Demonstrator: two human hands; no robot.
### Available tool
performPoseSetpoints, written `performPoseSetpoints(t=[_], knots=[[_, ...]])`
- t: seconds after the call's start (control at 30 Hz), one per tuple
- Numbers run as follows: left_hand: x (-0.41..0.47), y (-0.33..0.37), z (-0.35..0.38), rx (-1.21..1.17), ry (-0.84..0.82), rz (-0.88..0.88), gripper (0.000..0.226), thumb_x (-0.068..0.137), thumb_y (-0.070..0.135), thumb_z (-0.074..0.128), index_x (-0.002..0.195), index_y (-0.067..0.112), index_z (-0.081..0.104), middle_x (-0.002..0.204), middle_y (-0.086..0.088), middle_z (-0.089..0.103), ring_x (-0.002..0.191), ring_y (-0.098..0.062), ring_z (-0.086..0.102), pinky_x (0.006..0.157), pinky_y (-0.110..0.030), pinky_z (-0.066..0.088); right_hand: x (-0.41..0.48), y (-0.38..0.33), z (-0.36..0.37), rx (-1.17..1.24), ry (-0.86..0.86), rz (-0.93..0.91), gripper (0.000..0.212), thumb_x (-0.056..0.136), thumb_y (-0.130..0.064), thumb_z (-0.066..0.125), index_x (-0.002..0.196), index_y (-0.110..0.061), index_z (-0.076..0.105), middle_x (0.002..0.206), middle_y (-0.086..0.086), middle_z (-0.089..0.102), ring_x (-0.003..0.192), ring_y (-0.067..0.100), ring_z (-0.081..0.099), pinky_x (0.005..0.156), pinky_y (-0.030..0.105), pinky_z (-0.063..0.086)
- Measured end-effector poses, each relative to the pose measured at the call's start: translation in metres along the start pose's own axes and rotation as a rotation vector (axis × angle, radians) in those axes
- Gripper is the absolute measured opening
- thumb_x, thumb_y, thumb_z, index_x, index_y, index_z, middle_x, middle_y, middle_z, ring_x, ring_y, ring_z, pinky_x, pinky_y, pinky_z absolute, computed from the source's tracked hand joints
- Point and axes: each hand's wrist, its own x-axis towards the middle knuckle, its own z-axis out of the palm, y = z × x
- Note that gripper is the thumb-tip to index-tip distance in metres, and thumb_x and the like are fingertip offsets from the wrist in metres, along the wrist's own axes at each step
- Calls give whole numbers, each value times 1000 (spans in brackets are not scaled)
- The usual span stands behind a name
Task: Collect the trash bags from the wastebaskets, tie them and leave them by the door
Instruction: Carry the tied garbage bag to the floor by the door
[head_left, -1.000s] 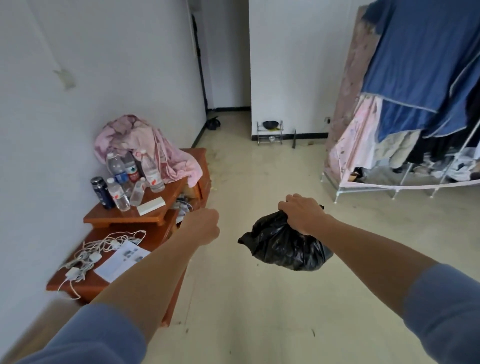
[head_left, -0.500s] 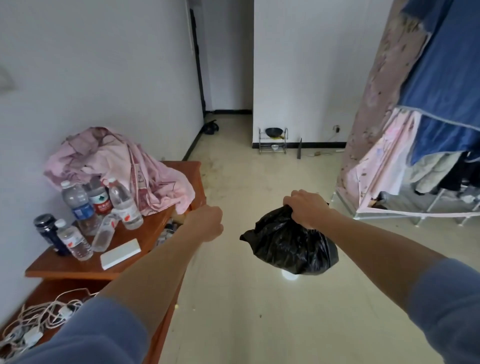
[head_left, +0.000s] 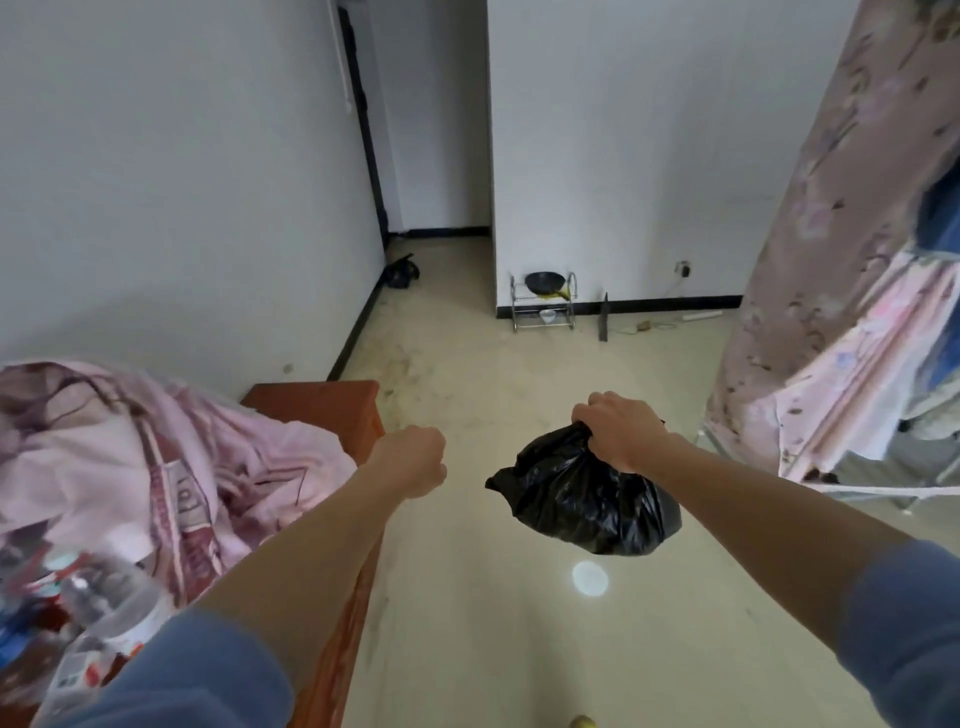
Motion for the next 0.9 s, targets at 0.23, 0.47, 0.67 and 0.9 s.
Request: performPoseSetpoints(t=[0.23,0.47,0.67,0.9], knots=[[195,-45,-26,-119,-55,-105,23,93,26,52,108,12,61,107,-6,64,96,-23,63,87,-36,53,217,59,28,60,-66,-65,29,93,-17,47,121,-22,54,115,3,56,105,24,53,81,37,49],[357,-152,-42,-157,-82,-190,13,89,19,46,91,10,56,102,-13,65,93,-29,63,78,-37,51,439,70,49,50,-90,-142,29,94,-18,45,121,-24,54,116,4,55,106,24,53,81,36,48],[528,-253,-43,-146,-109,-223,13,89,25,53,87,14,57,104,-10,65,96,-27,63,71,-29,44,635,70,83,81,-107,-121,28,91,-19,48,118,-24,57,114,4,56,104,24,55,77,34,45],[729,-348,-105,-158,-110,-220,21,91,31,56,102,14,62,106,-7,63,95,-26,61,82,-34,51,831,84,77,162,-94,-35,31,90,-21,51,120,-24,57,114,5,56,104,25,55,75,33,42]])
